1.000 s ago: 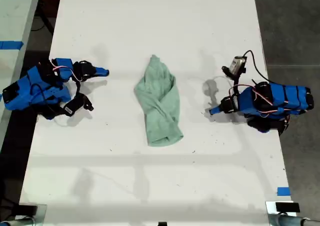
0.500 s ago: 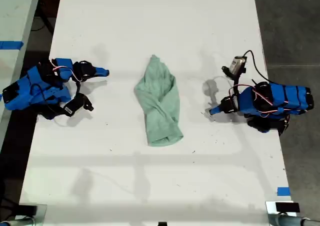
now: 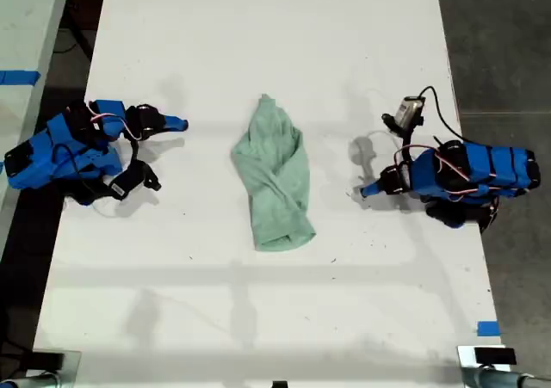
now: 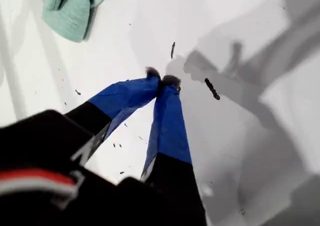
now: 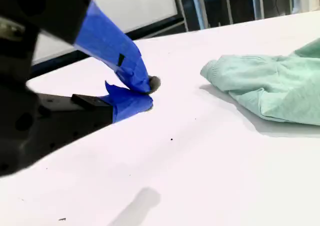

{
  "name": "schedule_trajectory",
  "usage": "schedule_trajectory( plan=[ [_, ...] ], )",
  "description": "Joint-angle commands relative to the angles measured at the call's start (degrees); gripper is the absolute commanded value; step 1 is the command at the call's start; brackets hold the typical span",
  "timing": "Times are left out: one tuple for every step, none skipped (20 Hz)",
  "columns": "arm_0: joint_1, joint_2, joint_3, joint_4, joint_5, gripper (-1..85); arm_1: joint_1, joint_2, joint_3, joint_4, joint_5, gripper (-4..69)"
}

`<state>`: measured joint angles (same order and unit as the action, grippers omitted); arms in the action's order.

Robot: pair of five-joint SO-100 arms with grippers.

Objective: Fold t shirt

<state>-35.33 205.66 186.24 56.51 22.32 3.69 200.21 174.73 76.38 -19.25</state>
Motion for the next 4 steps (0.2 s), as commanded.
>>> schedule_trajectory(
  plan=[
    [0.9, 0.4, 2.1, -0.4, -0.6, -0.4, 0.3, 0.3, 3.3, 0.1, 0.4, 1.9],
    [0.9, 0.4, 2.1, -0.4, -0.6, -0.4, 0.3, 0.3, 3.3, 0.1, 0.4, 1.9],
    [1.0, 0.4, 2.1, -0.4, -0.6, -0.4, 0.3, 0.3, 3.3, 0.1, 0.4, 1.9],
    [1.0, 0.4, 2.1, -0.4, -0.6, -0.4, 0.3, 0.3, 3.3, 0.1, 0.4, 1.9]
  ],
)
